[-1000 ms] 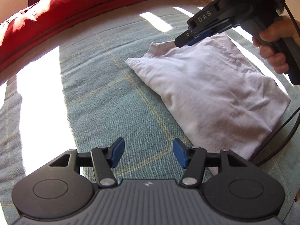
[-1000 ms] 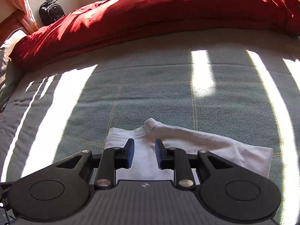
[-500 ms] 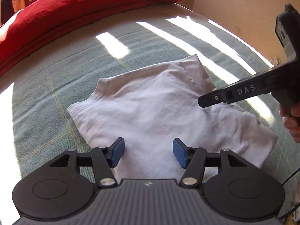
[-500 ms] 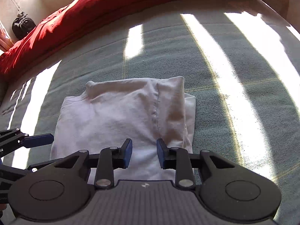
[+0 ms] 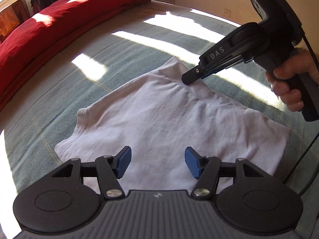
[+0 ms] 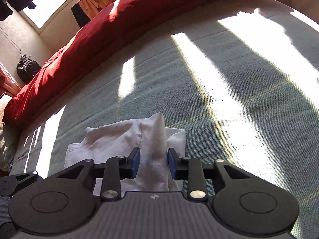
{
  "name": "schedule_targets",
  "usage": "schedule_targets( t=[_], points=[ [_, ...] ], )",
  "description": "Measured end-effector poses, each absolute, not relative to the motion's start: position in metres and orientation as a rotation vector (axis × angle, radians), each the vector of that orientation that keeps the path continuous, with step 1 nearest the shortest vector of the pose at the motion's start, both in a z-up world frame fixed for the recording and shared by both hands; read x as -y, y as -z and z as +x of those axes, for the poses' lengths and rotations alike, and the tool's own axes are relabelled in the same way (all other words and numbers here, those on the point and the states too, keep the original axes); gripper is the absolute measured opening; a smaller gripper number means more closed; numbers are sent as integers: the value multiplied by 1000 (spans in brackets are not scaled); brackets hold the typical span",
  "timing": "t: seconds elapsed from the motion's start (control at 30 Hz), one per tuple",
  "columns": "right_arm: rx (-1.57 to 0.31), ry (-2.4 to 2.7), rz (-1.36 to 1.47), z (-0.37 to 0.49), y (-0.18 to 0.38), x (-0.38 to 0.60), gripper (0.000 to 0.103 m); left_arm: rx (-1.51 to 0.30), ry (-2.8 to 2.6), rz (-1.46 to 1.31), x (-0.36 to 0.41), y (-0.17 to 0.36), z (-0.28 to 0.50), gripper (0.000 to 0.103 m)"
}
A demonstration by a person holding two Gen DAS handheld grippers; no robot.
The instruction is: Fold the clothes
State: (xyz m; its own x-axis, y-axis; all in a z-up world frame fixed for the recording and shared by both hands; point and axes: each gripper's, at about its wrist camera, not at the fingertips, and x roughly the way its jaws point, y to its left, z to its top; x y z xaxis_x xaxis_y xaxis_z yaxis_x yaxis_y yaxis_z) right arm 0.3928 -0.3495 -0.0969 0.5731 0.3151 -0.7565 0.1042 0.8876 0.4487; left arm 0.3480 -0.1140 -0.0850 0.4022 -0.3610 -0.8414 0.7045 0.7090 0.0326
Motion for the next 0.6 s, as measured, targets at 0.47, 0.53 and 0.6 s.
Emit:
schedule_targets(
  t=[0.47, 0.53, 0.6],
  points=[
    [-1009, -238, 438, 340, 65, 358, 36, -962, 654, 339, 98, 74, 337, 63],
    [-1060, -266, 418, 322, 68, 352, 36, -972, 662, 352, 100, 76, 330, 63],
    [-1110, -277, 411, 306, 75, 347, 36, -977, 659, 360, 101, 77, 324, 63]
  ],
)
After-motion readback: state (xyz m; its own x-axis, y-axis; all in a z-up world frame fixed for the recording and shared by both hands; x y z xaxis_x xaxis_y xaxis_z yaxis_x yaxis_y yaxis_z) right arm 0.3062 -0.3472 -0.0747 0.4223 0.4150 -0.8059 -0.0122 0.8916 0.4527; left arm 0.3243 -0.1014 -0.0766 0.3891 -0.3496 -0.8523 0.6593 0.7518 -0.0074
